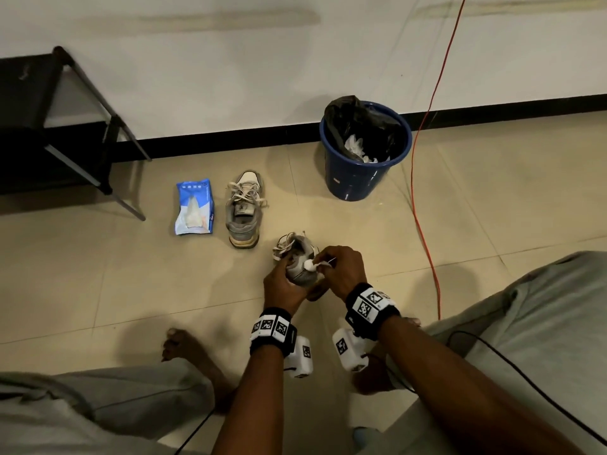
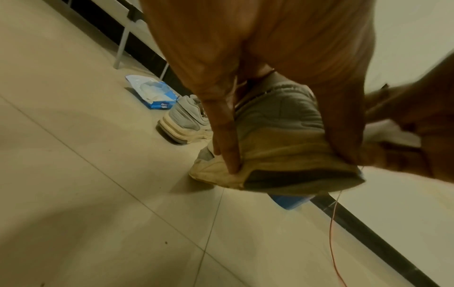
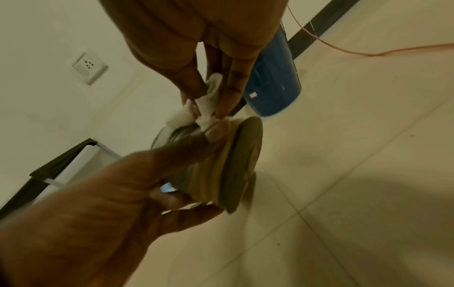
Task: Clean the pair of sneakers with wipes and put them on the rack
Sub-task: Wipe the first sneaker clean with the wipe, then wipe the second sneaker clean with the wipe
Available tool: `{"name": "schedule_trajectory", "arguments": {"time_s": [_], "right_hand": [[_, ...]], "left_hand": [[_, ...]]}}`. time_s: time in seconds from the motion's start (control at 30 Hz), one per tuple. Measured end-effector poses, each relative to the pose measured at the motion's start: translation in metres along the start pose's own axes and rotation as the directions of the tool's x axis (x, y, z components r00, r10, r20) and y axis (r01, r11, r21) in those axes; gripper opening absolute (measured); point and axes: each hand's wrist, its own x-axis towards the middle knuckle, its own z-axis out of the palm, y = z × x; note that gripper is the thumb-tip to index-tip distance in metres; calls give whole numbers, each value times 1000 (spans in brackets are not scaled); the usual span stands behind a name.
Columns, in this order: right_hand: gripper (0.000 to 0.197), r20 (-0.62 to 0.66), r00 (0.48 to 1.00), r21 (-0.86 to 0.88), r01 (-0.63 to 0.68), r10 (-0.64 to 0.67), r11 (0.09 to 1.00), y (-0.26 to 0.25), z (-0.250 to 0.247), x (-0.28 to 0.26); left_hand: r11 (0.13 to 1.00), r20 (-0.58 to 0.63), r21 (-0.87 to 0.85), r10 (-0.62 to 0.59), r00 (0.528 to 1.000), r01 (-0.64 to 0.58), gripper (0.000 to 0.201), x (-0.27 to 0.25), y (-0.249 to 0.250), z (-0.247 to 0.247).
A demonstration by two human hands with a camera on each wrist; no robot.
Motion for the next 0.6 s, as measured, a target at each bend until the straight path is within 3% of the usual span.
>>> {"name": "schedule_trajectory", "arguments": {"time_s": [0.13, 0.2, 0.27, 0.4, 0.47, 0.6], "right_hand": [[7, -90, 994, 52, -56, 61, 997, 2, -7, 20], [10, -21, 999, 67, 26, -25, 997, -11, 2, 15], [14, -30, 997, 39, 75, -74, 996, -10, 11, 11], [8, -77, 992, 22, -95, 97, 995, 14, 3, 22], [7, -67, 993, -8, -99, 98, 995, 18, 6, 20], [5, -122, 980, -5, -161, 159, 987, 23, 22, 22]], "left_hand": [[999, 18, -16, 31, 999, -31, 69, 2, -1, -4], [999, 38, -31, 40, 998, -39, 63, 3, 0, -4], [998, 43, -40, 41, 998, -40, 61, 5, -3, -4], [994, 39, -55, 94, 995, -92, 74, 15, 2, -9], [986, 87, -69, 154, 984, -149, 77, 25, 6, -10], [973, 92, -40, 230, 969, -227, 67, 49, 5, 0]]}}
